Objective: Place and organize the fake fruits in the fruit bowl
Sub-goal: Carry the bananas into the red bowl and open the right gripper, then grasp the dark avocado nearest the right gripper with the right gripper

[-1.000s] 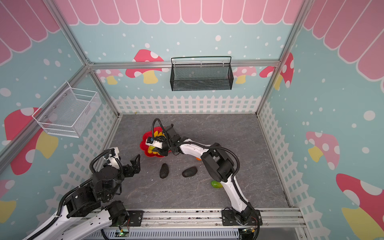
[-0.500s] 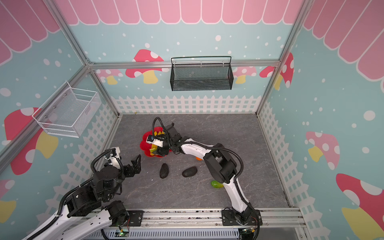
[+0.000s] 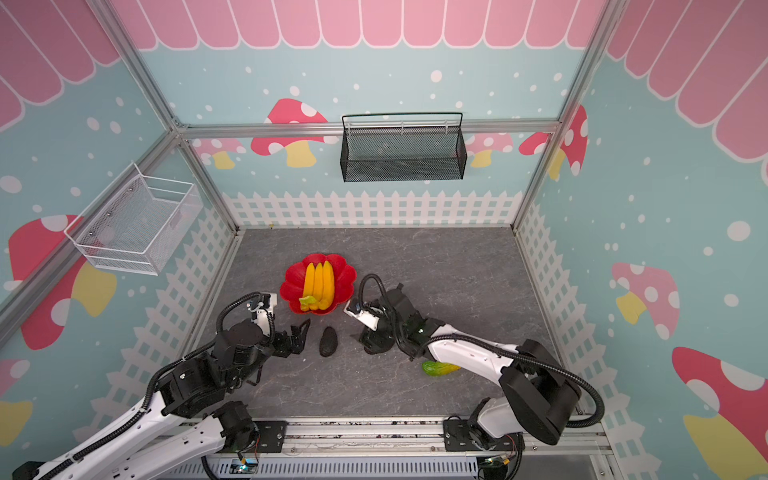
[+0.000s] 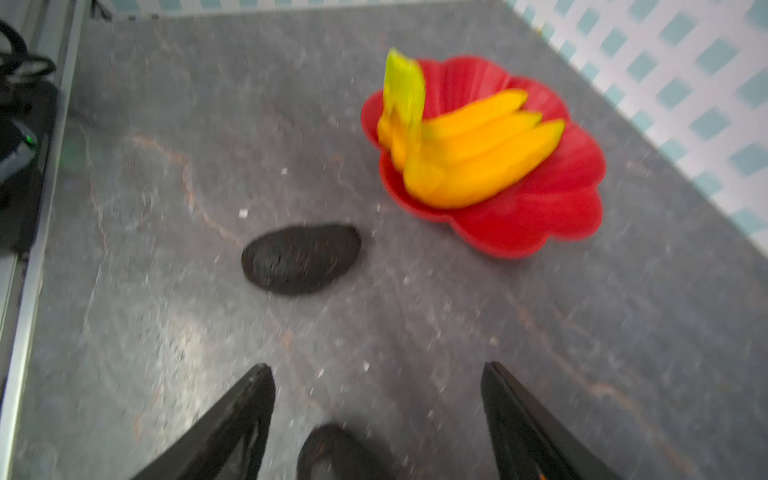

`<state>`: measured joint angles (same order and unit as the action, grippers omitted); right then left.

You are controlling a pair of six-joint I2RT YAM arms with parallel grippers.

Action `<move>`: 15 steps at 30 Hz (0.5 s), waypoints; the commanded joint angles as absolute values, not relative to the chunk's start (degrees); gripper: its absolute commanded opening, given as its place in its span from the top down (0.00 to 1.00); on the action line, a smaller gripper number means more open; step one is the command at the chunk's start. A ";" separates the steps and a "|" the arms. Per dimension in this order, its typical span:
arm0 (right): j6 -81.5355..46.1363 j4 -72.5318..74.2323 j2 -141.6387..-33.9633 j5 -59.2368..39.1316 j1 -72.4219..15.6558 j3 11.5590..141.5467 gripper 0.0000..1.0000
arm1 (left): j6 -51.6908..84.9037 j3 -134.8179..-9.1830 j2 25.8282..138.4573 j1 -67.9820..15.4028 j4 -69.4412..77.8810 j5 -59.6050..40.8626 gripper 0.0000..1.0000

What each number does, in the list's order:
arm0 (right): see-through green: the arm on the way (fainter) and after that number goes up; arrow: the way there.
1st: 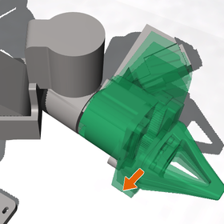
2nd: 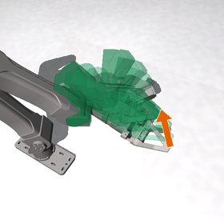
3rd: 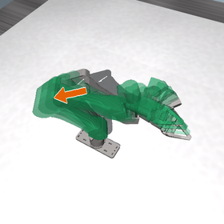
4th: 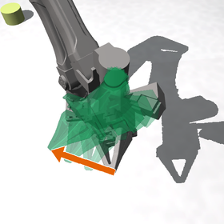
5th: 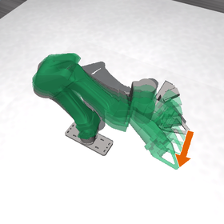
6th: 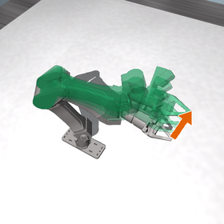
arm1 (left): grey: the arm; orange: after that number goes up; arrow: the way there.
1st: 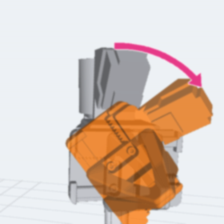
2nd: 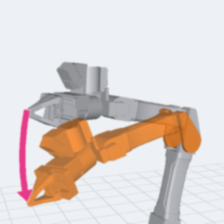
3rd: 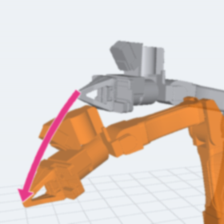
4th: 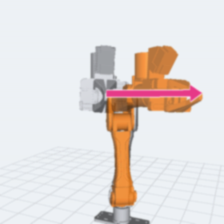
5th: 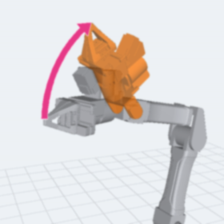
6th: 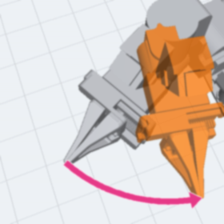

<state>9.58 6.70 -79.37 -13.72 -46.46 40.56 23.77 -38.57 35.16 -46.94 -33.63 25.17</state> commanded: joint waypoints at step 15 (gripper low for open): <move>15.14 2.02 -86.52 -8.61 -46.45 39.47 0.10 | 25.05 -36.00 32.74 -46.76 -32.86 19.80 0.00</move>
<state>13.08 2.92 -84.79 -9.74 -46.46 37.39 24.23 -36.03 33.32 -46.94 -32.32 19.90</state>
